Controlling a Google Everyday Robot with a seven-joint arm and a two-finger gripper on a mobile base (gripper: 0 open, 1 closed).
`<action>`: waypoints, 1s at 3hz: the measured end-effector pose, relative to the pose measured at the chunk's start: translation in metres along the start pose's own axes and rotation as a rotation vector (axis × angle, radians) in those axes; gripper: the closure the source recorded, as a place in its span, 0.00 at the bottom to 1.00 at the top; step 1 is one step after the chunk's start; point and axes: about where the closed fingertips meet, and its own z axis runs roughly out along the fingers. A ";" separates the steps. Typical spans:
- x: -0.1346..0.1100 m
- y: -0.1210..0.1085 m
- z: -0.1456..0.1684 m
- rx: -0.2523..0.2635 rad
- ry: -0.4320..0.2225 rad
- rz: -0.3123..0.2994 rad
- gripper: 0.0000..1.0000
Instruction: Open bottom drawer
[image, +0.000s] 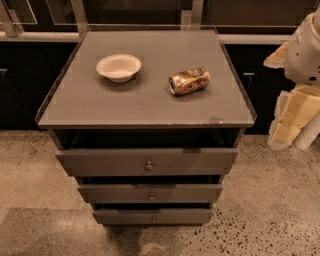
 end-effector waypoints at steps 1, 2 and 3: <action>0.000 0.000 0.000 0.000 0.000 0.000 0.00; -0.001 -0.002 -0.006 0.027 0.001 -0.007 0.00; 0.004 0.002 -0.001 0.037 -0.026 0.010 0.00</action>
Offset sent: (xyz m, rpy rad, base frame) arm 0.0009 -0.0027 0.0096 -0.0201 -0.0360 0.0041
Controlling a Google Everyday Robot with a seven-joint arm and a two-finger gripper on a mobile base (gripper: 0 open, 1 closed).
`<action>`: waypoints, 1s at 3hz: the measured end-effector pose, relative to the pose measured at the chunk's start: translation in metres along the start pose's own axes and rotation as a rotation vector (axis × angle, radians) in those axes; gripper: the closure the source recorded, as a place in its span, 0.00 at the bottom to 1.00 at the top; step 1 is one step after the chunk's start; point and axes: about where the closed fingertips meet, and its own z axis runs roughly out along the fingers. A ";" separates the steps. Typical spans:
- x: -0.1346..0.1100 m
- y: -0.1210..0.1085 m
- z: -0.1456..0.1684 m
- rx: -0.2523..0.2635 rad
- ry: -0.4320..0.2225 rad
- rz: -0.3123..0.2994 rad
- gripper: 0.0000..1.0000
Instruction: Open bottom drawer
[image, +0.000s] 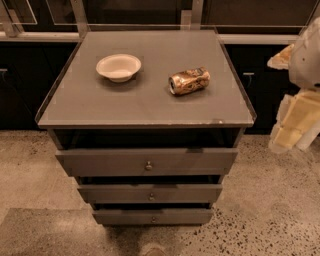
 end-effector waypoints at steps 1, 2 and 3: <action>0.003 0.037 0.022 0.007 -0.118 0.076 0.00; -0.008 0.083 0.065 -0.023 -0.256 0.171 0.00; -0.020 0.126 0.134 -0.105 -0.403 0.312 0.00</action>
Offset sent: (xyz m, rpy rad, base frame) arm -0.1135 0.0922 -0.3465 0.8375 0.1874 -0.4112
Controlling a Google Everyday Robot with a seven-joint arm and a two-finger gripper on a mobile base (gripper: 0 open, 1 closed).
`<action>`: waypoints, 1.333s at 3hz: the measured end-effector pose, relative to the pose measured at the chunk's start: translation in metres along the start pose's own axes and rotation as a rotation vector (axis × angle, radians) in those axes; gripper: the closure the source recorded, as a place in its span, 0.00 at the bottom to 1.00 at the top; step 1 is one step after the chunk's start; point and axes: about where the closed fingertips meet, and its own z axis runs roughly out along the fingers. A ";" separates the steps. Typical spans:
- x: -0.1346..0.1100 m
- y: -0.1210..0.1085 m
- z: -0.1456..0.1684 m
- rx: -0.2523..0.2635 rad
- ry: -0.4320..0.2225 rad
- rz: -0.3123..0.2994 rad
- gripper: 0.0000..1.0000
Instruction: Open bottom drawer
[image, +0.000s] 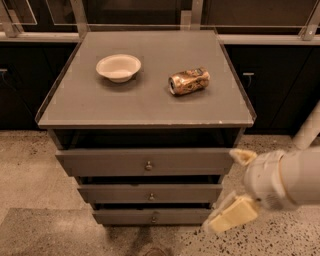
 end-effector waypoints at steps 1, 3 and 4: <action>0.009 0.016 0.031 -0.023 -0.058 0.097 0.00; 0.043 0.019 0.075 -0.024 -0.103 0.152 0.00; 0.069 0.004 0.133 -0.012 -0.163 0.170 0.00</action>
Offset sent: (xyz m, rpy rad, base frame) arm -0.0090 0.0063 -0.0484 0.1227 0.0355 -0.1220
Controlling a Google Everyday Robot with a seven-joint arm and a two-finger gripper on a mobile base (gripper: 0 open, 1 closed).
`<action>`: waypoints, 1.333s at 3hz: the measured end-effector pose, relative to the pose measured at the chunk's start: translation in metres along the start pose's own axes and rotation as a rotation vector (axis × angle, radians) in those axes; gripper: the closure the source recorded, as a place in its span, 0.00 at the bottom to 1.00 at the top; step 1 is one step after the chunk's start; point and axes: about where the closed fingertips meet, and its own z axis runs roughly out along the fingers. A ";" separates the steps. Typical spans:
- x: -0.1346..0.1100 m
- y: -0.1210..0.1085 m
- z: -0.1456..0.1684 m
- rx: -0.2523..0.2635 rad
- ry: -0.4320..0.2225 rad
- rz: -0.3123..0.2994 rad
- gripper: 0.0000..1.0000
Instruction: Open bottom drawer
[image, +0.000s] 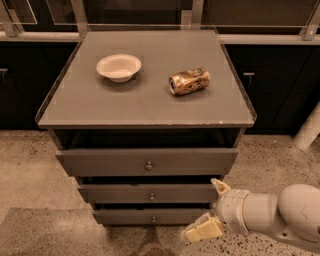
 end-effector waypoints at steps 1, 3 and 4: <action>0.015 -0.035 0.039 0.058 -0.030 0.016 0.00; 0.034 -0.032 0.064 0.034 -0.036 0.087 0.00; 0.062 -0.029 0.104 0.000 -0.081 0.176 0.00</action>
Offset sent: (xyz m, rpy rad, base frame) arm 0.0335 -0.0033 -0.0353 0.0044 -0.0327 -0.0504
